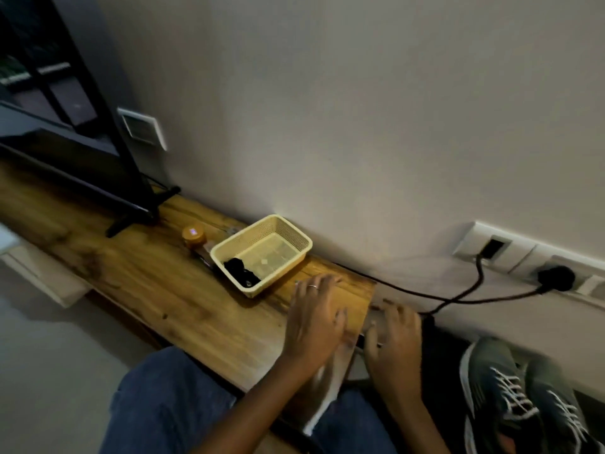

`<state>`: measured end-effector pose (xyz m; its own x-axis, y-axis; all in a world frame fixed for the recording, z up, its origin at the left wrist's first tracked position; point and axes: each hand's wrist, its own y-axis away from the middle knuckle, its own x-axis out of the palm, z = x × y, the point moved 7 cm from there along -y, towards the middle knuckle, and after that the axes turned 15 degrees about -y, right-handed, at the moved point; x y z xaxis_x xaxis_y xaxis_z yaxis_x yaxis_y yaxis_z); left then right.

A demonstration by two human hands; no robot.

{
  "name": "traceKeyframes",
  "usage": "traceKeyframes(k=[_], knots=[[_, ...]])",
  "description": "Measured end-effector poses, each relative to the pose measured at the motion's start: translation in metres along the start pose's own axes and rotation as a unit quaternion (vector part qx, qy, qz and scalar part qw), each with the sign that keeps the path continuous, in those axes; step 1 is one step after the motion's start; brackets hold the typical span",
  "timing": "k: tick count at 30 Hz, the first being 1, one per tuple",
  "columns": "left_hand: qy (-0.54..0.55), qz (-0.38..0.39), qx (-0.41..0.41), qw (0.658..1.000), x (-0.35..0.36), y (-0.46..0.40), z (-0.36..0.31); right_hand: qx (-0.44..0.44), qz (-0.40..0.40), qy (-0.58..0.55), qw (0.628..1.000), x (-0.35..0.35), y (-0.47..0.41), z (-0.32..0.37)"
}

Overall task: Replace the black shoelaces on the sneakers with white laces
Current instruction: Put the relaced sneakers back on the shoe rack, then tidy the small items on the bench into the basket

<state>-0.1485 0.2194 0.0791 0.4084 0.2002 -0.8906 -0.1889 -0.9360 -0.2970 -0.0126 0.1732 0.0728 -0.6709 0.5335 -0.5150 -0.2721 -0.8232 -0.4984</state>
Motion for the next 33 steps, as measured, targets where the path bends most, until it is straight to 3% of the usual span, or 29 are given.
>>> traceKeyframes(k=[9, 14, 17, 21, 26, 33], knots=[[-0.138, 0.06, -0.06, 0.987, 0.017, -0.064, 0.142, 0.004, 0.154, -0.005, 0.988, 0.167, -0.067, 0.023], [-0.145, 0.103, -0.066, 0.982, 0.039, -0.068, 0.153, 0.007, 0.256, 0.058, 0.965, 0.218, -0.076, 0.001], [-0.127, 0.086, -0.048, 0.987, 0.038, -0.081, 0.14, -0.02, 0.283, 0.077, 0.956, 0.226, -0.077, -0.005], [-0.118, 0.137, -0.038, 0.983, 0.041, -0.068, 0.143, -0.022, 0.299, 0.088, 0.95, 0.225, -0.07, -0.011], [-0.127, 0.14, -0.049, 0.981, 0.032, -0.059, 0.147, -0.048, 0.267, 0.092, 0.958, 0.211, -0.069, -0.007], [-0.109, 0.19, -0.037, 0.975, 0.028, -0.061, 0.147, -0.033, 0.309, 0.112, 0.944, 0.194, -0.071, -0.008]])
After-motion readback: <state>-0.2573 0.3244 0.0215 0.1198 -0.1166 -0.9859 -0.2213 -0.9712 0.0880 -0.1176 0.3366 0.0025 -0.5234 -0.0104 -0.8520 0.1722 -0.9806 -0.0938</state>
